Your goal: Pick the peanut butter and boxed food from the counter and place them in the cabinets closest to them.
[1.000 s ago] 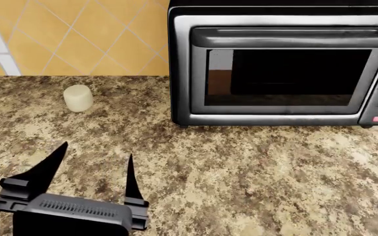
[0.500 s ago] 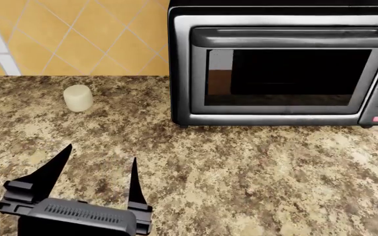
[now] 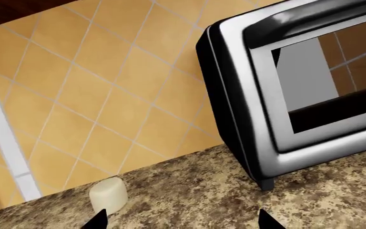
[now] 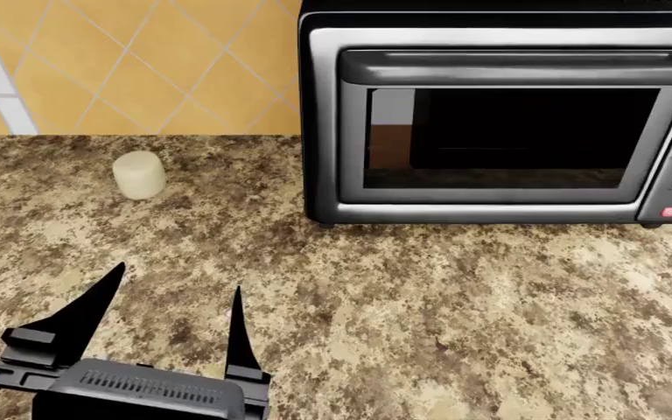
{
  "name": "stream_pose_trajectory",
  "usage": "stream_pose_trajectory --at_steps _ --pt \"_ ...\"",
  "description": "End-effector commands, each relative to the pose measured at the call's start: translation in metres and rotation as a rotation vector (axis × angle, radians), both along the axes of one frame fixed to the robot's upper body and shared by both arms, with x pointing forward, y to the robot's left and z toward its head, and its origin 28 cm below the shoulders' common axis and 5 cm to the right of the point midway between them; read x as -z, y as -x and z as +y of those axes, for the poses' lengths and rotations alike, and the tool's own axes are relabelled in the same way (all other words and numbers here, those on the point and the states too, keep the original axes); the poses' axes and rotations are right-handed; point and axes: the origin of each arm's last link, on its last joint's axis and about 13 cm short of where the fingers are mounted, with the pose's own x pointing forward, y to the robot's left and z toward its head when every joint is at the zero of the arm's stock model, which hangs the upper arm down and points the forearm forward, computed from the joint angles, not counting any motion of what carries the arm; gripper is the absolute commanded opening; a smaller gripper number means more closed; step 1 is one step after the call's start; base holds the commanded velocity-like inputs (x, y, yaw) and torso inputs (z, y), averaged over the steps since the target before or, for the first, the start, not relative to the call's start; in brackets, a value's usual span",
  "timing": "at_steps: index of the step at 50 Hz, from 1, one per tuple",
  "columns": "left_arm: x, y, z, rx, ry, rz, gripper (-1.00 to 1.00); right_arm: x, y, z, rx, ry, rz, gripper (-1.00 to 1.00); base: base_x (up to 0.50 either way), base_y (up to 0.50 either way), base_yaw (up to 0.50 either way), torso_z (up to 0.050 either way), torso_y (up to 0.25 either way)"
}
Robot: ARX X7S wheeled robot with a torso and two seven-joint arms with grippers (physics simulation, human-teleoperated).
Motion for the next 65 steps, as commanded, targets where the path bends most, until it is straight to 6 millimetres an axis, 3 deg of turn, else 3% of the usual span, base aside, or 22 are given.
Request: stream_pose_trajectory --at_steps 1,12,13,28,43,52,65 --pt "0.001 0.000 0.000 -0.006 -0.004 0.007 1.00 0.102 -0.061 -0.022 -0.019 -0.223 0.477 -1.00 0.01 0.00 0.01 0.000 0.000" --pt "0.002 -0.001 0.000 -0.007 -0.004 0.007 1.00 0.106 -0.063 -0.021 -0.013 -0.220 0.485 -1.00 0.01 0.00 0.00 0.000 0.000" --pt "0.002 -0.001 0.000 -0.006 -0.004 0.008 1.00 0.106 -0.063 -0.021 -0.013 -0.222 0.485 1.00 0.01 0.00 0.00 0.000 0.000" --pt "0.006 -0.002 0.000 -0.004 0.007 0.025 1.00 0.093 -0.060 -0.014 -0.052 -0.192 0.429 1.00 0.00 0.00 0.00 0.000 0.000" --pt "0.009 -0.002 -0.001 -0.001 0.011 0.029 1.00 0.053 -0.048 -0.002 -0.091 -0.135 0.173 1.00 0.00 0.00 0.00 0.000 0.000" --pt "0.009 -0.002 -0.001 -0.004 0.011 0.026 1.00 0.031 0.002 0.003 -0.126 -0.123 0.036 1.00 0.00 0.00 0.00 0.000 0.000" --pt "0.008 0.000 -0.003 -0.003 0.003 0.021 1.00 0.029 0.053 0.003 -0.136 -0.105 -0.047 1.00 0.00 0.00 0.00 0.000 0.000"
